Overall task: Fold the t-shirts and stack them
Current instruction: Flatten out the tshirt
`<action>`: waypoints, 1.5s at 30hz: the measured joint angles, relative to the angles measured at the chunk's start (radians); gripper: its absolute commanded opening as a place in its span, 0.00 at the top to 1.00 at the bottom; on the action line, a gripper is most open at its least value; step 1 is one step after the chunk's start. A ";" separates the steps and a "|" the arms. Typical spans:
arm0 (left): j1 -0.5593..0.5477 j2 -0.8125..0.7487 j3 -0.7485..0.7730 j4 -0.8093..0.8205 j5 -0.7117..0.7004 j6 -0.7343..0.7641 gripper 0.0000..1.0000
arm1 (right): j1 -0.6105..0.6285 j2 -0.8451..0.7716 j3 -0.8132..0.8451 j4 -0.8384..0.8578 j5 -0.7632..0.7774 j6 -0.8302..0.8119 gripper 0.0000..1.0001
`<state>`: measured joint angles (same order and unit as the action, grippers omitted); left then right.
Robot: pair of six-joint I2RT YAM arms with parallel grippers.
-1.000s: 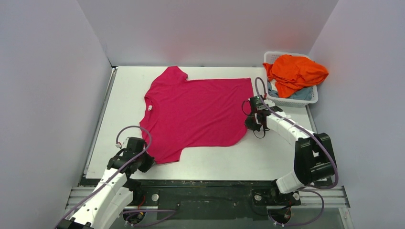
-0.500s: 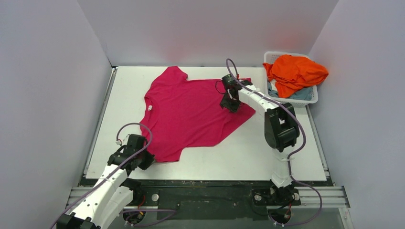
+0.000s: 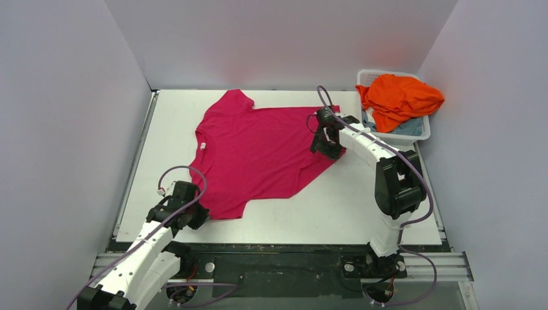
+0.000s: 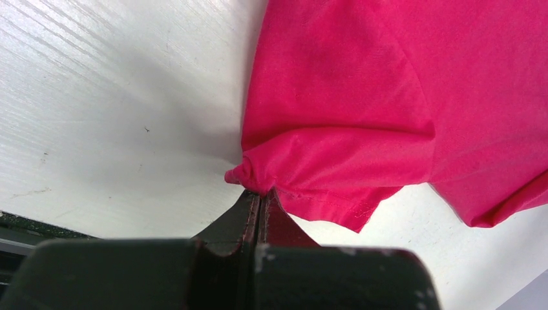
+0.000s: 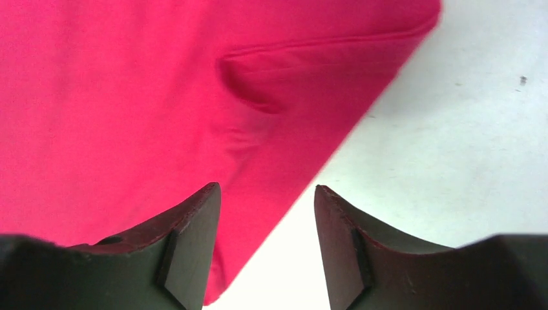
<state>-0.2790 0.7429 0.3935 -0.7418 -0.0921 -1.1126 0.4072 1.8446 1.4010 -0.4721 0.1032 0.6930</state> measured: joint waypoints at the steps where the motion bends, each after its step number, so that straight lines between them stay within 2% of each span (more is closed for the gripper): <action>1: 0.000 0.001 0.000 0.002 0.000 0.002 1.00 | -0.017 -0.007 -0.028 0.005 -0.008 -0.010 0.58; 5: 0.000 0.001 0.000 0.008 0.000 0.005 1.00 | -0.069 -0.001 -0.077 0.019 -0.032 -0.047 0.65; 11: 0.000 0.005 0.000 0.013 0.000 0.008 1.00 | -0.074 0.030 -0.045 0.064 -0.061 -0.095 0.66; 27: 0.000 0.005 0.000 0.014 0.000 0.010 1.00 | -0.074 0.182 0.044 0.095 -0.128 -0.099 0.71; 29: 0.000 0.005 0.000 0.015 0.000 0.010 1.00 | -0.073 0.189 0.051 0.099 -0.135 -0.099 0.73; 31: 0.000 0.005 0.000 0.015 0.000 0.010 1.00 | -0.073 0.196 0.056 0.102 -0.138 -0.098 0.79; 35: 0.000 0.005 0.000 0.016 0.000 0.010 1.00 | -0.072 0.199 0.056 0.105 -0.140 -0.092 1.00; 45: 0.000 0.002 0.000 0.014 0.000 0.015 1.00 | -0.072 0.135 0.002 0.087 -0.087 -0.062 1.00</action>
<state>-0.2790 0.7448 0.3935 -0.7273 -0.0921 -1.0973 0.3355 1.9793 1.4033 -0.3851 0.0158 0.6308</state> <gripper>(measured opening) 0.019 0.005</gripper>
